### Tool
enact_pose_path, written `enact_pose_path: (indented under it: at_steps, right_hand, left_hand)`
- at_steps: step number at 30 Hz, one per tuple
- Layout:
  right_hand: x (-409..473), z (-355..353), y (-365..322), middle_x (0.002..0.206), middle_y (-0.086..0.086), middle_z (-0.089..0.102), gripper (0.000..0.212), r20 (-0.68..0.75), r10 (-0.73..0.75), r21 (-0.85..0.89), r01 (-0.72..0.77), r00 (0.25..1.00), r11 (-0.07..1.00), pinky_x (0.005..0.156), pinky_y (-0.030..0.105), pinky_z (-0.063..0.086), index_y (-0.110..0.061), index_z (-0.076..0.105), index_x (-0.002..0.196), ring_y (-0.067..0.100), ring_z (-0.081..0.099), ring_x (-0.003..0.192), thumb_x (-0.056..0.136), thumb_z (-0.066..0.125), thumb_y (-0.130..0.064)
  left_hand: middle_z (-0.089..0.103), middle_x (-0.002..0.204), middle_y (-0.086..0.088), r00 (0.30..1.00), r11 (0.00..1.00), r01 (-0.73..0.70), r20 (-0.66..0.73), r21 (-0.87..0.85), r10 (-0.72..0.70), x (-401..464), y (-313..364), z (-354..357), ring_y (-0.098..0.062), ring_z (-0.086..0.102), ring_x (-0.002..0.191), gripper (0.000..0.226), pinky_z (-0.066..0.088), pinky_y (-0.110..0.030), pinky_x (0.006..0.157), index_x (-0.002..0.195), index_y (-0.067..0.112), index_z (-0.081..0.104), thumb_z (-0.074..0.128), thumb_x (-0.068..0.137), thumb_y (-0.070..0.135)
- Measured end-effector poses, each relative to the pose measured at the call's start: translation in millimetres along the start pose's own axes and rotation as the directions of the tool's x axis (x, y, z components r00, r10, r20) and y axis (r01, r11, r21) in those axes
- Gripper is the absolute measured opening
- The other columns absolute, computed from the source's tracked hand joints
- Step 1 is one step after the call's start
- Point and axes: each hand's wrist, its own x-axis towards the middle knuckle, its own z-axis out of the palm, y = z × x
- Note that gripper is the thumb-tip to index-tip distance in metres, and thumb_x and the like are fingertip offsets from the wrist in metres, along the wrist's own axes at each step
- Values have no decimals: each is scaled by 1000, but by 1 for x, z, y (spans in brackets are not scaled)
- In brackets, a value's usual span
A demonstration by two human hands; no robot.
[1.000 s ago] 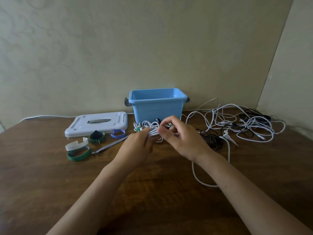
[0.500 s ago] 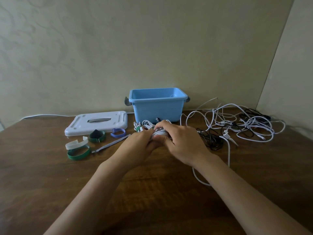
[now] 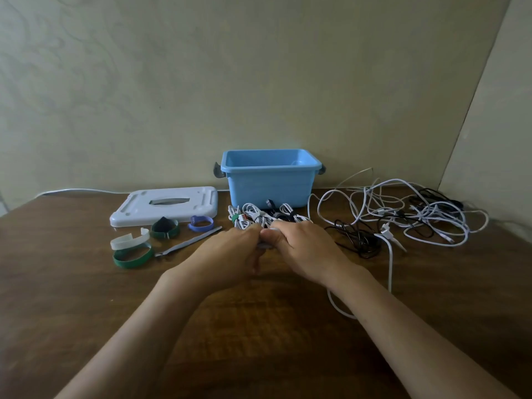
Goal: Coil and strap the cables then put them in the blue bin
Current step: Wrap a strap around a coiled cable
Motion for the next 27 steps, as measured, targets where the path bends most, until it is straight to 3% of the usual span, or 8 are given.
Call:
enact_pose_path:
  at_steps: [4, 7, 9, 13, 15, 18, 22, 27]
  right_hand:
    - [-1, -3, -2, 71, -11, 56, 61, 39, -1, 112, -3, 999, 994, 57, 25, 31, -20, 57, 89, 5, 52, 66, 93, 22, -70]
    - [-3, -1, -3, 92, 0, 71, 75, 96, 45, 147, -59, 994, 987, 78, 35, 51, -18, 65, 110, 14, 65, 87, 93, 15, -72]
    - [-3, 0, -3, 99, 3, 73, 78, 100, 56, 100, -66, 993, 993, 88, 39, 52, -20, 68, 115, 18, 67, 94, 94, 11, -70]
    - [-2, -2, -1, 84, -2, 71, 69, 53, 83, 116, -89, 995, 989, 73, 30, 48, -27, 67, 87, 14, 65, 78, 95, 11, -68]
    - [-3, -2, 2, 80, -1, 70, 72, 56, 106, 131, -113, 993, 985, 70, 30, 45, -22, 66, 82, 14, 64, 75, 96, 13, -68]
    - [-1, 0, 5, 78, 2, 69, 80, 70, 156, 172, -166, 985, 971, 74, 33, 48, -16, 71, 84, 17, 65, 75, 94, 14, -72]
    - [1, 4, 3, 81, 0, 69, 91, 154, 193, 221, -224, 969, 949, 83, 38, 53, -19, 73, 95, 16, 65, 78, 84, 10, -83]
    - [-4, 10, -8, 89, -1, 73, 90, 218, 167, 183, -209, 962, 961, 84, 38, 55, -24, 71, 109, 14, 67, 83, 84, 7, -82]
  left_hand:
    - [66, 95, 4, 998, 998, -20, -54, -60, 17, -3, -2, -2, -13, 63, 83, 8, 56, -38, 81, 102, 25, 55, 48, 104, 27]
    - [64, 91, 9, 999, 996, -34, -18, -87, 33, -2, 0, -2, -8, 62, 80, 8, 54, -29, 80, 95, 30, 53, 51, 103, 29]
    - [63, 92, 10, 999, 998, -29, -17, -50, 28, -3, 2, 0, -6, 59, 79, 4, 50, -22, 76, 98, 31, 52, 52, 102, 31]
    - [69, 112, 3, 996, 997, 15, -90, 70, -9, -5, 4, -2, -16, 65, 93, 28, 56, -33, 83, 125, 29, 53, 55, 98, 37]
    - [67, 120, 2, 996, 992, 28, -83, 124, -17, -8, 8, -6, -18, 65, 100, 34, 56, -34, 86, 132, 30, 49, 53, 99, 41]
    - [65, 122, 4, 998, 961, 30, -65, 275, -13, -11, 9, -5, -17, 66, 101, 38, 58, -33, 82, 134, 28, 42, 46, 101, 47]
    - [67, 114, 2, 995, 934, 22, -99, 357, 14, -16, 5, 1, -20, 67, 90, 28, 59, -36, 76, 127, 23, 42, 44, 104, 38]
    - [67, 100, 0, 995, 985, 58, -85, 162, -44, -24, -13, 16, -22, 65, 81, 24, 58, -42, 73, 124, 30, 44, 46, 101, 37]
